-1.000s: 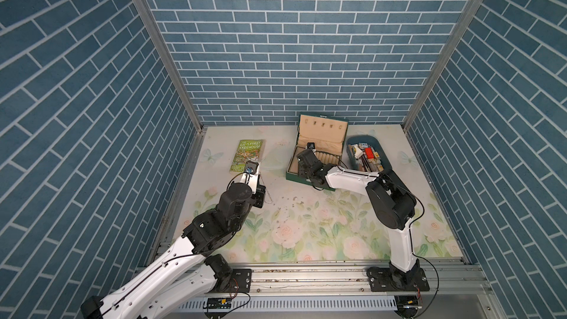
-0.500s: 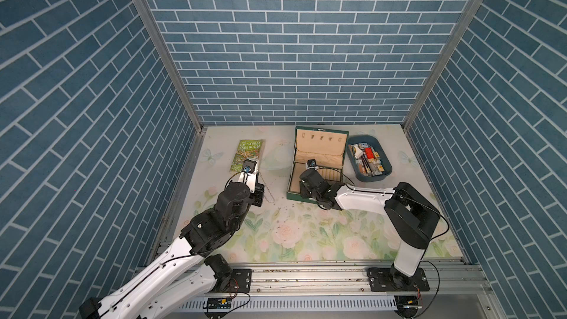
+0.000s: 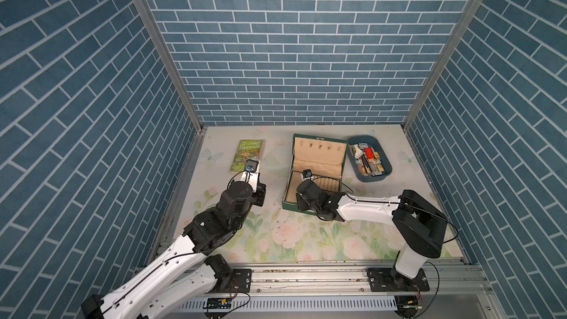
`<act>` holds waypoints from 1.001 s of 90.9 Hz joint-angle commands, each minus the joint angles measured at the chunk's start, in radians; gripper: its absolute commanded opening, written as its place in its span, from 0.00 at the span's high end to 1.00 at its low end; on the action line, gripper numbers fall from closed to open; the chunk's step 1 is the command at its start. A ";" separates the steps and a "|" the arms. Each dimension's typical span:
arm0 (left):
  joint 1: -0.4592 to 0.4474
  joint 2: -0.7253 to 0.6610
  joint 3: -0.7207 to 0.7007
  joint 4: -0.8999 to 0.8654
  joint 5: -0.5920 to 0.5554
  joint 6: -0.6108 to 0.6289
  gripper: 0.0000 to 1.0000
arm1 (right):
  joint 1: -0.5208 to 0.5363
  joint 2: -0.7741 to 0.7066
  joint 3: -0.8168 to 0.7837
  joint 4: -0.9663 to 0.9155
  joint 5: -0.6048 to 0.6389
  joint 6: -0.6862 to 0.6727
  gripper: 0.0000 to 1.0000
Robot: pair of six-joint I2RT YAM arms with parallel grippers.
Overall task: Put jewelry chain into jewelry box
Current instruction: Move the jewelry box to the center of the board.
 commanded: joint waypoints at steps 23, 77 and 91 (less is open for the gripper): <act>-0.002 0.037 0.021 0.042 0.005 0.000 1.00 | 0.003 -0.090 -0.077 -0.182 -0.066 0.053 0.30; -0.002 0.086 0.019 0.094 0.084 -0.004 1.00 | -0.350 -0.460 0.061 -0.145 -0.198 -0.104 0.17; -0.002 0.107 0.004 0.130 0.106 -0.007 1.00 | -0.488 -0.535 -0.056 0.018 -0.376 0.035 0.22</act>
